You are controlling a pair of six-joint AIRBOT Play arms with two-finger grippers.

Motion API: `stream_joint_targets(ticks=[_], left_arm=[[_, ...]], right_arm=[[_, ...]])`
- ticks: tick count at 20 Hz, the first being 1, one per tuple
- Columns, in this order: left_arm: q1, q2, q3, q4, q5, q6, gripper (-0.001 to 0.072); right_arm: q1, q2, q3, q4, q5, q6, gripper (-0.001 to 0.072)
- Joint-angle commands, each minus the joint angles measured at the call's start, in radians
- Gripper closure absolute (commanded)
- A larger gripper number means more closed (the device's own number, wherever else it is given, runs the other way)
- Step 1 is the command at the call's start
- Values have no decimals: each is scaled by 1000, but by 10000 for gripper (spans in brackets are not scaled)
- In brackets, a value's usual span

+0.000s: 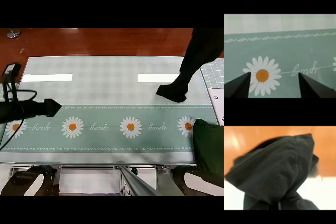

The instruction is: Fold the shirts.

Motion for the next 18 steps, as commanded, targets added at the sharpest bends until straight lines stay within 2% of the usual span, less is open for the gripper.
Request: stream_joint_targets(ticks=[1, 3, 7, 9, 11, 12, 14, 16, 18], left_arm=[[-11, 109, -101, -18, -2, -46, 5], [-11, 98, -103, -19, 22, -46, 5], [-11, 67, -103, -51, 90, -46, 4], [-11, 37, -103, -71, 113, -46, 5], [-11, 7, -103, -71, 132, -45, 5], [-11, -9, -103, -71, 139, -45, 5], [-11, -40, -103, -71, 139, -46, 4], [-11, -73, -103, -71, 140, -45, 5], [-6, -99, -102, -60, 154, -21, 5]], right_arm=[[102, 123, 121, 26, -29, -66, 681], [180, 186, 124, 29, -11, -100, 681], [403, 235, 111, 77, 183, -113, 680], [499, 229, 2, 76, 210, -90, 681], [553, 203, -183, 79, 180, -24, 680], [578, 180, -298, 117, 121, 15, 680], [637, 92, -484, 276, -30, 27, 680], [697, -44, -553, 380, -100, 27, 680], [737, -186, -553, 487, -113, 28, 680]])
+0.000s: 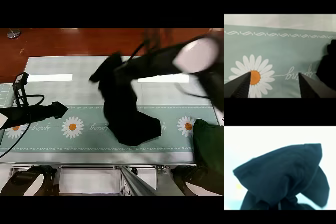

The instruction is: Fold the shirts.

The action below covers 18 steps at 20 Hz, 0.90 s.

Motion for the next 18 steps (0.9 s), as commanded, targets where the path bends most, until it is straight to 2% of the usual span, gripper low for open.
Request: stream_joint_targets(ticks=[1, 2, 3, 4, 7, 8, 10, 12, 13, 15, 17, 18], left_arm=[[17, -42, 4, 42, 17, 39, 4], [41, -38, 5, 74, 17, 30, 5], [76, -35, 5, 73, 13, 29, 4], [101, -35, 5, 72, -2, 34, 4], [113, -35, -1, 53, -124, 48, 4], [100, -37, -10, 20, -156, 84, 4], [97, -53, -58, 22, -99, 111, 4], [174, -128, -97, -39, -71, 77, 4], [210, -175, -114, -135, -64, 121, 4], [248, -278, -135, -375, -57, 283, 4], [242, -364, -131, -578, -2, 533, 4], [229, -398, -126, -621, 30, 606, 4]], right_arm=[[79, -204, -84, 246, -78, -2, 679], [84, -237, -84, 324, -67, -29, 596], [76, -249, -82, 372, -50, -53, 253], [53, -247, -70, 375, -17, -82, 98], [-142, -167, -25, 292, 196, -83, 99], [-238, -117, -26, 225, 271, -79, 99], [-423, 5, -91, 37, 344, -89, 99], [-614, 135, -262, -85, 352, -89, 99], [-707, 195, -369, -90, 343, -88, 99], [-872, 309, -624, 3, 264, -88, 99], [-956, 392, -853, 120, 220, -151, 100], [-960, 416, -929, 145, 214, -176, 100]])
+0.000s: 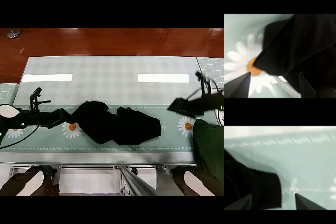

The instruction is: Fold the shirts.

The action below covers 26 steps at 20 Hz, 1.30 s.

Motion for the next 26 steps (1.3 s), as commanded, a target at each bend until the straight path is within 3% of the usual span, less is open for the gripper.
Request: stream_joint_targets(ticks=[1, 5, 6, 7, 8, 15, 20, 22, 23, 24, 25, 26], left_arm=[[-13, -140, 2, -270, 93, 281, 4], [-149, -284, 70, -269, 61, 335, 11], [-178, -313, 92, -269, 54, 345, 176], [-196, -333, 111, -269, 40, 358, 572], [-208, -347, 130, -268, 23, 381, 686], [-207, -349, 154, -269, 12, 385, 686], [-207, -349, 154, -269, 8, 384, 686], [-204, -349, 154, -269, 16, 332, 687], [-201, -348, 154, -269, 16, 332, 686], [-195, -346, 155, -270, 13, 332, 687], [-185, -342, 164, -270, 0, 332, 686], [-170, -334, 182, -275, -18, 332, 686]], right_arm=[[-119, 127, -319, 102, -44, -64, 100], [-41, 131, -406, 117, -47, -62, 99], [-23, 131, -406, 127, -52, -60, 100], [-8, 131, -406, 132, -58, -54, 100], [8, 131, -406, 140, -63, -42, 99], [165, 119, -402, 219, -255, -3, 100], [232, -80, -300, 270, -298, 8, 100], [269, -177, -247, 318, -294, 5, 101], [289, -216, -217, 327, -292, 3, 162], [307, -246, -183, 325, -283, -2, 361], [320, -267, -141, 325, -263, -26, 615], [324, -272, -93, 322, -241, -52, 680]])
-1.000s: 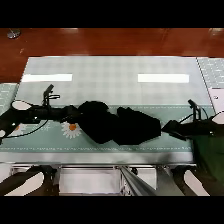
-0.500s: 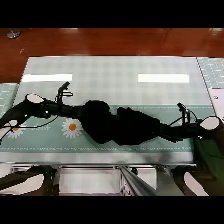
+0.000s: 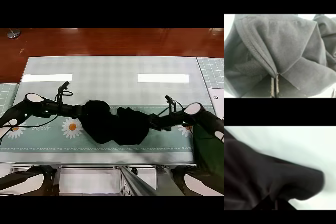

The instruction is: Fold the shirts.

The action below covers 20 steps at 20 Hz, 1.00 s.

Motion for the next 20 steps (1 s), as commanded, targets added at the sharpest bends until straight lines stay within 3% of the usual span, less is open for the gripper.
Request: stream_joint_targets(ticks=[1, 6, 11, 17, 20], left_arm=[[41, 23, 48, -19, -52, -13, 687], [171, 177, 291, -190, -122, -13, 687], [299, 382, 610, -243, -116, -13, 687], [553, 643, 817, -199, -78, -67, 687], [628, 780, 827, -51, -56, -129, 687]], right_arm=[[34, -69, 155, 7, 66, -43, 680], [8, -67, 671, -175, 269, 9, 680], [10, 33, 1166, -303, 320, 23, 680], [10, 367, 1248, -429, 355, 23, 680], [10, 492, 1248, -493, 451, 40, 680]])
